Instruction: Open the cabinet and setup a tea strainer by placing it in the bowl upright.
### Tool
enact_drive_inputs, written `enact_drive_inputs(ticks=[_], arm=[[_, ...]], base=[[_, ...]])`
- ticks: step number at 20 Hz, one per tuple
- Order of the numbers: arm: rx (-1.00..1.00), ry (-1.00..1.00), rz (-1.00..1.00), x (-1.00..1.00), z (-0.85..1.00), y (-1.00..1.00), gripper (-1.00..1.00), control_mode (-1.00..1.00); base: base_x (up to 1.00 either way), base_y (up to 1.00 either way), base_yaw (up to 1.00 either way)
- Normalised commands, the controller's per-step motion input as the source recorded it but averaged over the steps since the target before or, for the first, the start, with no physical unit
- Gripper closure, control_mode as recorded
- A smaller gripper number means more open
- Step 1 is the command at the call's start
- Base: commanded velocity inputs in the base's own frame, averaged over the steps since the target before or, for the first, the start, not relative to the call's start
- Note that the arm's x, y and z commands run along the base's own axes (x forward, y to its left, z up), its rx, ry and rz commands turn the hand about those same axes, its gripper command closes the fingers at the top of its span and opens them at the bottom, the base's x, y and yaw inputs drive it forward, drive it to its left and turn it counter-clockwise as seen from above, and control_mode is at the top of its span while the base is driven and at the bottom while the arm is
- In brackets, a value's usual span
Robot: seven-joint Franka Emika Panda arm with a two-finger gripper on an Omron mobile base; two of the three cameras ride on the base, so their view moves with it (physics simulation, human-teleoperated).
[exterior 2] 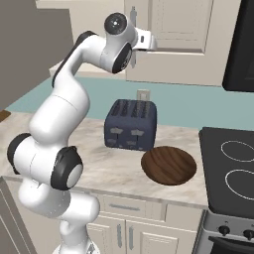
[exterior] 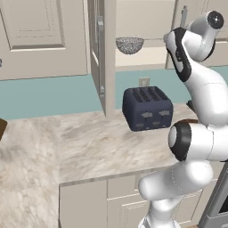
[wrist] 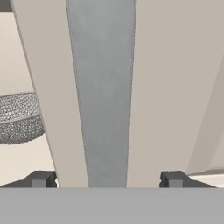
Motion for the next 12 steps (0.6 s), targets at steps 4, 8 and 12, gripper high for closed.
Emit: enact_drive_inputs(ticks=[4,8,12], arm=[[0.00,0.00,0.03,0.16,0.00,0.00,1.00,-1.00],[0.00,-0.03,0.03,0.13,0.00,0.00,1.00,-1.00],[0.00,-0.01,0.01,0.19,-0.09,0.00,1.00,-1.00]], base=[[0.00,0.00,0.00],[0.00,0.00,0.00],[0.00,0.00,0.00]])
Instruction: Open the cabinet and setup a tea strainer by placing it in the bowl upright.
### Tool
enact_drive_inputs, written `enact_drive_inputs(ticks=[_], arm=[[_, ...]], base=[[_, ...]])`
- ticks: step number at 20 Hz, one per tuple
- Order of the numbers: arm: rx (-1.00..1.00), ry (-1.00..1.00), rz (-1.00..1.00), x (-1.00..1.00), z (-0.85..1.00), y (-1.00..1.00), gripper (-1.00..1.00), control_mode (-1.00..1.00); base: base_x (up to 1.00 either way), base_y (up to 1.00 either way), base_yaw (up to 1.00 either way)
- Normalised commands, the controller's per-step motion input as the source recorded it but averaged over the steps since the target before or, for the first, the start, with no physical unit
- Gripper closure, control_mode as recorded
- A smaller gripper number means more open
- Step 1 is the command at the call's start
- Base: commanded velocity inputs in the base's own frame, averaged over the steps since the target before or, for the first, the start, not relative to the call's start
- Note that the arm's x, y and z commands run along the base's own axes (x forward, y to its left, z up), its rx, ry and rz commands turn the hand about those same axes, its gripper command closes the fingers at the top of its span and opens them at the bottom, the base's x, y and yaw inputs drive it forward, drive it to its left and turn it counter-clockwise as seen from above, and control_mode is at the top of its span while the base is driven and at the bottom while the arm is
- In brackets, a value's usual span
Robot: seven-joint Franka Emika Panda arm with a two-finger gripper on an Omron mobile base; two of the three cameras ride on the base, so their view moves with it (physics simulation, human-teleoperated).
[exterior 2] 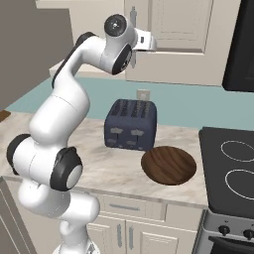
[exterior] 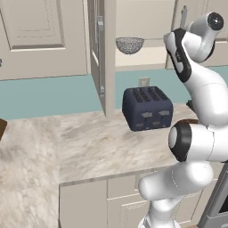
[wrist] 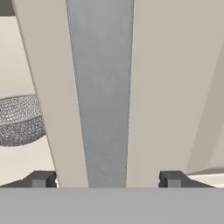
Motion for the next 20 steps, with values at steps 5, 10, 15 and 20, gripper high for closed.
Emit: enact_drive_inputs(ticks=[5,10,15,20], arm=[[0.00,0.00,0.00,0.19,-0.24,0.00,1.00,-1.00],[0.00,0.00,0.00,0.08,-0.13,-0.21,1.00,-1.00],[0.06,0.00,0.12,0.06,-0.01,-0.41,1.00,-1.00],[0.05,0.00,0.15,0.00,0.00,-0.14,1.00,-1.00]], base=[[0.00,0.00,0.00],[0.00,0.00,0.00],[0.00,0.00,0.00],[0.00,0.00,0.00]])
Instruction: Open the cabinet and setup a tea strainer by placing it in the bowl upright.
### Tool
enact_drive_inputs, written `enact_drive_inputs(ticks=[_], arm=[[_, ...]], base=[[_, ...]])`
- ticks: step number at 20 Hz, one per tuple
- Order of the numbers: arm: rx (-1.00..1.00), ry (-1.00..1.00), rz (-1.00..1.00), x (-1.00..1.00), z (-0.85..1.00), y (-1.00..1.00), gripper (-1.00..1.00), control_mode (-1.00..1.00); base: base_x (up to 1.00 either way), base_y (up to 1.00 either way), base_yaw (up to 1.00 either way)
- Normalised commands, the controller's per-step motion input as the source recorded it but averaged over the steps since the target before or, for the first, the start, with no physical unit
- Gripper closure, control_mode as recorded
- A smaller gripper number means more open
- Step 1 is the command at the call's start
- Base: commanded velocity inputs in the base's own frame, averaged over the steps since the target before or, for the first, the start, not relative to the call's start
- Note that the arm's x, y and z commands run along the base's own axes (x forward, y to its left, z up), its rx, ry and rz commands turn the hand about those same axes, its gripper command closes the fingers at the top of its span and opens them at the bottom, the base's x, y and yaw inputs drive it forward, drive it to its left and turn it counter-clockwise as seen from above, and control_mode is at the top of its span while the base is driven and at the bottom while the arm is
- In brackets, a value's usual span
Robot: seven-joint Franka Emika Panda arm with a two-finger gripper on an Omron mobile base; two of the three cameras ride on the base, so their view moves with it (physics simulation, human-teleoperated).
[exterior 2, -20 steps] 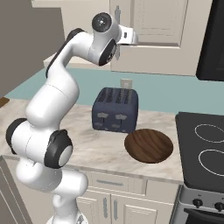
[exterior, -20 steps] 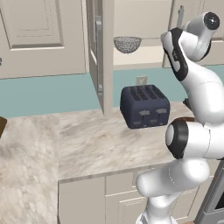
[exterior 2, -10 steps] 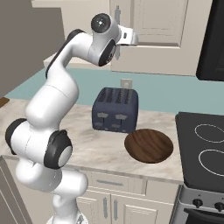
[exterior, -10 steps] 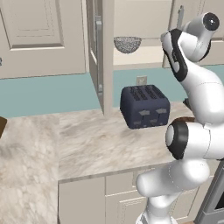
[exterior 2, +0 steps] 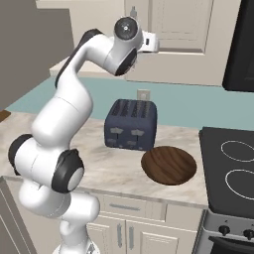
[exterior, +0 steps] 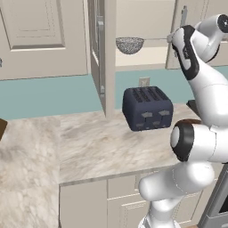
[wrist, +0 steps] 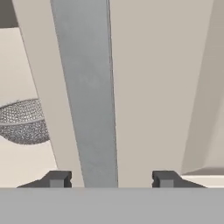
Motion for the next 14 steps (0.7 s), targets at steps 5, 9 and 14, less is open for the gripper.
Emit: enact_drive_inputs(ticks=[5,9,14], arm=[[0.00,-0.02,0.09,-0.11,0.00,-0.02,1.00,-1.00],[-0.07,-0.07,0.04,-0.24,0.00,0.00,1.00,-1.00],[-0.09,-0.13,0.00,-0.19,0.00,0.04,1.00,-1.00]], base=[[0.00,0.00,0.00],[0.00,0.00,0.00],[0.00,0.00,0.00]])
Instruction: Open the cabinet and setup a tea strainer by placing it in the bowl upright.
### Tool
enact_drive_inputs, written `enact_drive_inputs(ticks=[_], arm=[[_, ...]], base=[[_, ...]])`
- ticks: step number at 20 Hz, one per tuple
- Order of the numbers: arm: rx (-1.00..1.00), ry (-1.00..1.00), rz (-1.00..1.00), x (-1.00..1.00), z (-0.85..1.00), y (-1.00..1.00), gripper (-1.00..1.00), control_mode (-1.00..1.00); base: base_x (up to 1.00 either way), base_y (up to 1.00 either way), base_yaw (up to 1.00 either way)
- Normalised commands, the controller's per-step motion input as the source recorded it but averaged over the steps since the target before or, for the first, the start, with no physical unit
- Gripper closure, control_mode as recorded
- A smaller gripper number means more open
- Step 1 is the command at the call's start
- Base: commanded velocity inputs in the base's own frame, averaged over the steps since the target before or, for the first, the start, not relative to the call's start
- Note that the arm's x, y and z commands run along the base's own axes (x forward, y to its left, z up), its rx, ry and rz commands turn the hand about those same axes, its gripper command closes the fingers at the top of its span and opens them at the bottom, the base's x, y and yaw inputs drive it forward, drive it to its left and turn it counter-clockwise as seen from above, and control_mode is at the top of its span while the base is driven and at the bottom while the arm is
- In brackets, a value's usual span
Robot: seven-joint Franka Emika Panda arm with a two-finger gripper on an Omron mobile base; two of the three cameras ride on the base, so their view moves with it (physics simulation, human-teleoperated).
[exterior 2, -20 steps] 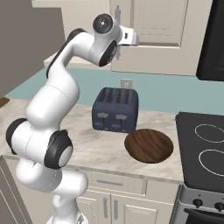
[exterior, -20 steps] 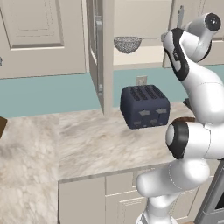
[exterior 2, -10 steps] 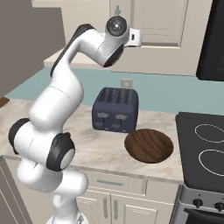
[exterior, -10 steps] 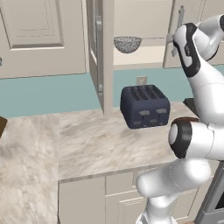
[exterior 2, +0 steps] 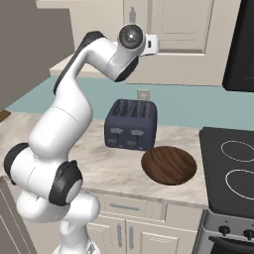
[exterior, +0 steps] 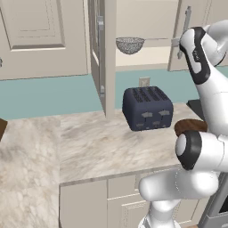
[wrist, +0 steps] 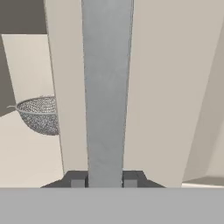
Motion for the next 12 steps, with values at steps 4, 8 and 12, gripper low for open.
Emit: enact_drive_inputs(ticks=[4,8,12], arm=[[-0.03,-0.13,0.00,-0.47,0.00,-0.02,1.00,-1.00],[0.00,-0.02,0.00,-0.81,0.07,-0.23,1.00,-1.00],[0.00,0.03,0.00,-0.95,0.12,-0.50,1.00,-1.00]], base=[[0.00,0.00,0.00],[0.00,0.00,0.00],[0.00,0.00,0.00]])
